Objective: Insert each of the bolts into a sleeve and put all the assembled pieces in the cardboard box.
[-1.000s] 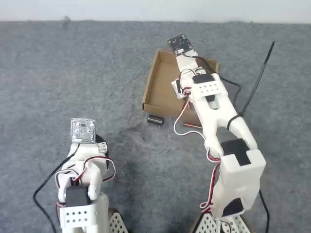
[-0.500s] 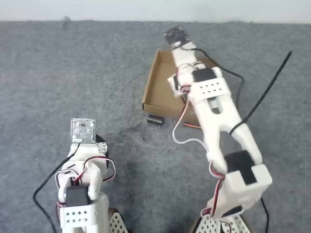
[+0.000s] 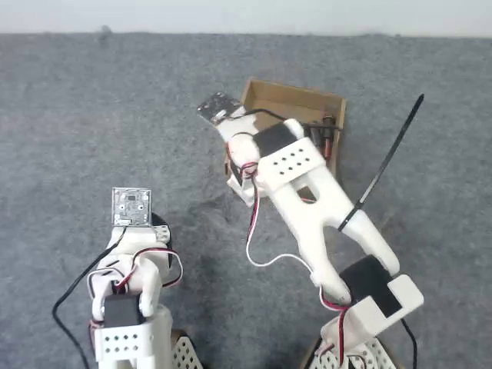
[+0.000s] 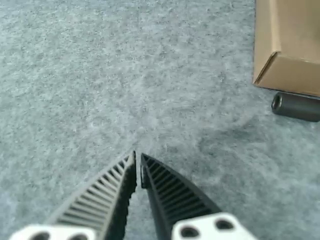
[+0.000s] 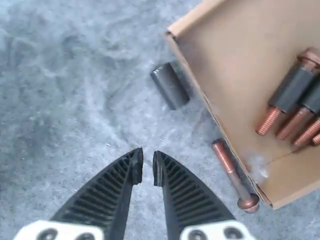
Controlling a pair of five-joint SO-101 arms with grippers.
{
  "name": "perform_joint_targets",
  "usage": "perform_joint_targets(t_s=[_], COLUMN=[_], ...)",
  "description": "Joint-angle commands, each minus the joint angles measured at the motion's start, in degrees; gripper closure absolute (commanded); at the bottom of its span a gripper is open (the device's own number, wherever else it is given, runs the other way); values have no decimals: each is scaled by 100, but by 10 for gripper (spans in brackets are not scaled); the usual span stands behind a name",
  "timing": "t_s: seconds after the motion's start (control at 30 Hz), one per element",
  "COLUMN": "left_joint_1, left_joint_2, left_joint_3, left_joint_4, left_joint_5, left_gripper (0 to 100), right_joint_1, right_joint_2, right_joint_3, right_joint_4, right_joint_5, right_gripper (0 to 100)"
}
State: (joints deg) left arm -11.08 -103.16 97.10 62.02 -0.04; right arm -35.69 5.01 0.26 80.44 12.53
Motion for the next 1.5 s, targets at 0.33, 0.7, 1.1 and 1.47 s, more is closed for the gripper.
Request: perform_joint_targets(t_s=[0.33, 0.7, 1.1, 1.47], left_joint_1=[-53, -53, -53, -53], left_joint_2=[-123, -123, -123, -123], left_joint_3=[-57, -57, -57, -57], left_joint_4=[44, 35, 18, -44], left_joint_5=[-53, -53, -62, -62], left_gripper=[989, 989, 989, 988], right_joint_1=[-75, -66, 4, 189], right_joint_2=[1095, 1490, 2114, 2211], right_joint_3=[-334, -334, -334, -334], right_joint_4=[-787, -1640, -2308, -2044], right_joint_5=[1284, 2004, 2453, 2488], right_gripper=[889, 857, 858, 916])
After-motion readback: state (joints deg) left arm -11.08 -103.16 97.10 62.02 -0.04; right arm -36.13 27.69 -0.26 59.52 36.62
